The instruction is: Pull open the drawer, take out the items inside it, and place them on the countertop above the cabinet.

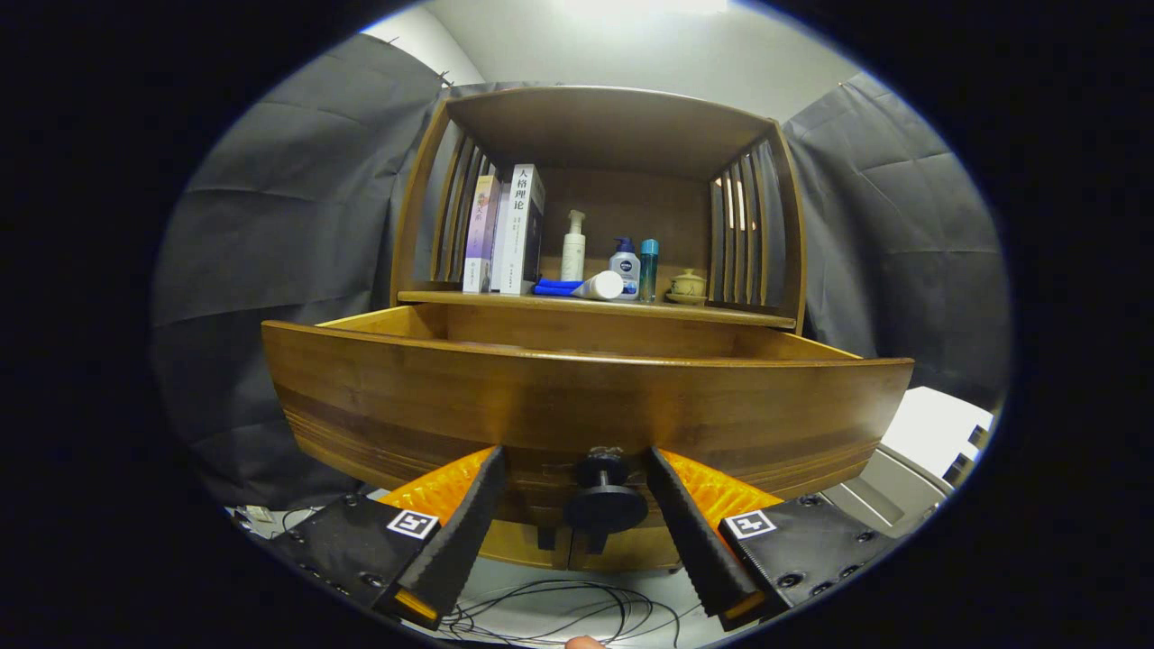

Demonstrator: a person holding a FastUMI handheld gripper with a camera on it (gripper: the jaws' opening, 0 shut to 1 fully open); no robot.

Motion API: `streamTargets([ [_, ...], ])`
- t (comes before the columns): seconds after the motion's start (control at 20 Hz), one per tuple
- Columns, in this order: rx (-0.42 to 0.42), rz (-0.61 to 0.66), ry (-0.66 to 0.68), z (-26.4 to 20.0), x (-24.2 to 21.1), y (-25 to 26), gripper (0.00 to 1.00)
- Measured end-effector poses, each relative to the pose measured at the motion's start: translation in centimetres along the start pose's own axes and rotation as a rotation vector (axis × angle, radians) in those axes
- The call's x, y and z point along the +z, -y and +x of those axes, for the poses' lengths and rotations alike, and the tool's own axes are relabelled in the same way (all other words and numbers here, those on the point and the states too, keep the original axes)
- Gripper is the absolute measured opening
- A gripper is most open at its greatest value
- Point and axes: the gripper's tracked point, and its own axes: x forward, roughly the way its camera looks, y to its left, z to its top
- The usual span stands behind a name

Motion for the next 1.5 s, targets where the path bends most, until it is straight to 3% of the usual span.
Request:
streamTargets([
  [0.55, -0.016, 0.054, -0.025, 8.4, 2.8, 0.1, 0.99],
  [1.5, -0.03, 0.043, -0.011, 16.8, 3.8, 0.3, 0.99],
])
